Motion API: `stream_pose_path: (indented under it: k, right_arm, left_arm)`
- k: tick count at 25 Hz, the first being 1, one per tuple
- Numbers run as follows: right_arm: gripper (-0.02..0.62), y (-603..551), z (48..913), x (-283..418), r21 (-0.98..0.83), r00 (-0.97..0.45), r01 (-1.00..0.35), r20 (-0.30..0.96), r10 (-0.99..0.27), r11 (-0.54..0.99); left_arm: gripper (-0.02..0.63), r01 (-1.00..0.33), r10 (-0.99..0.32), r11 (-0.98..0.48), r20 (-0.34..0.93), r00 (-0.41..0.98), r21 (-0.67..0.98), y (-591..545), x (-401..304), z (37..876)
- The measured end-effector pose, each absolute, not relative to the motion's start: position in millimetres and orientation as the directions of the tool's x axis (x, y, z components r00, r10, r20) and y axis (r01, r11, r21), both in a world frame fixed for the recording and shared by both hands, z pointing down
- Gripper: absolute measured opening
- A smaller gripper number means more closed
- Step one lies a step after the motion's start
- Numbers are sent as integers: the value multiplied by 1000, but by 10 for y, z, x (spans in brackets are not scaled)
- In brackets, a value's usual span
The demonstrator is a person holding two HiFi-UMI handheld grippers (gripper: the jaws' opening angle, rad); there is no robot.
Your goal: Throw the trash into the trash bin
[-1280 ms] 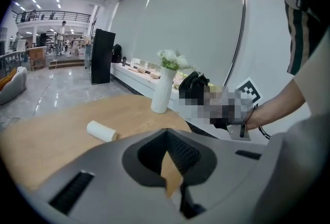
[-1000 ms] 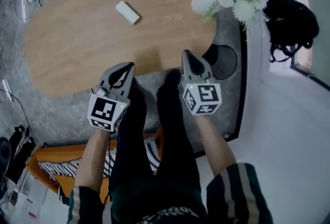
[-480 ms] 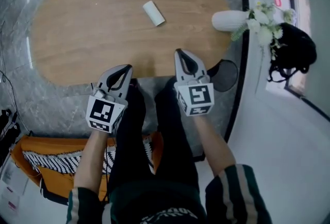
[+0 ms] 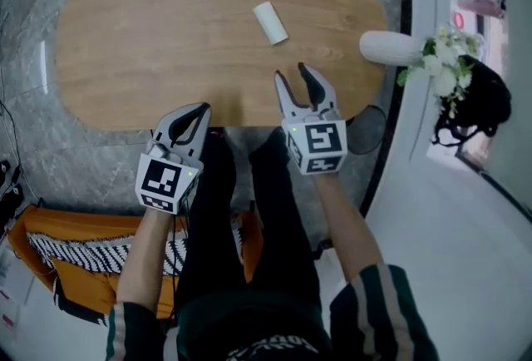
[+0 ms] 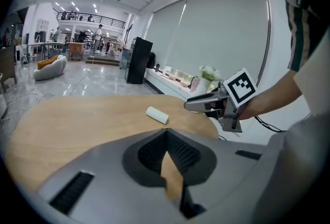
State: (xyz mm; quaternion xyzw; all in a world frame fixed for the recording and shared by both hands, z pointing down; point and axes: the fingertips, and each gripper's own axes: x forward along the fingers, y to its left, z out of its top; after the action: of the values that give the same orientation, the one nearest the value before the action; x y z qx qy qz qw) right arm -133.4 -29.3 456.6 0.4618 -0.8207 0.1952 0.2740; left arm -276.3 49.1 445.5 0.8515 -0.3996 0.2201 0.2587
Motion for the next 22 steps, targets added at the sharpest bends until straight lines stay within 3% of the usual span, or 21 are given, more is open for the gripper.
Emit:
stream_pose_path:
  k: [12,22]
  right_arm:
    - [159,-804,5384,-1433,27,-321,-845,774,-546,535]
    - [198,-962,5783,-1408,35,-255,-848,847,-467,529]
  left_arm:
    - [0,-806,-554,-519,606,571,285,447,-2998,4624]
    - [0,-823,-556,-489,624,549,288,323,-3204,4720]
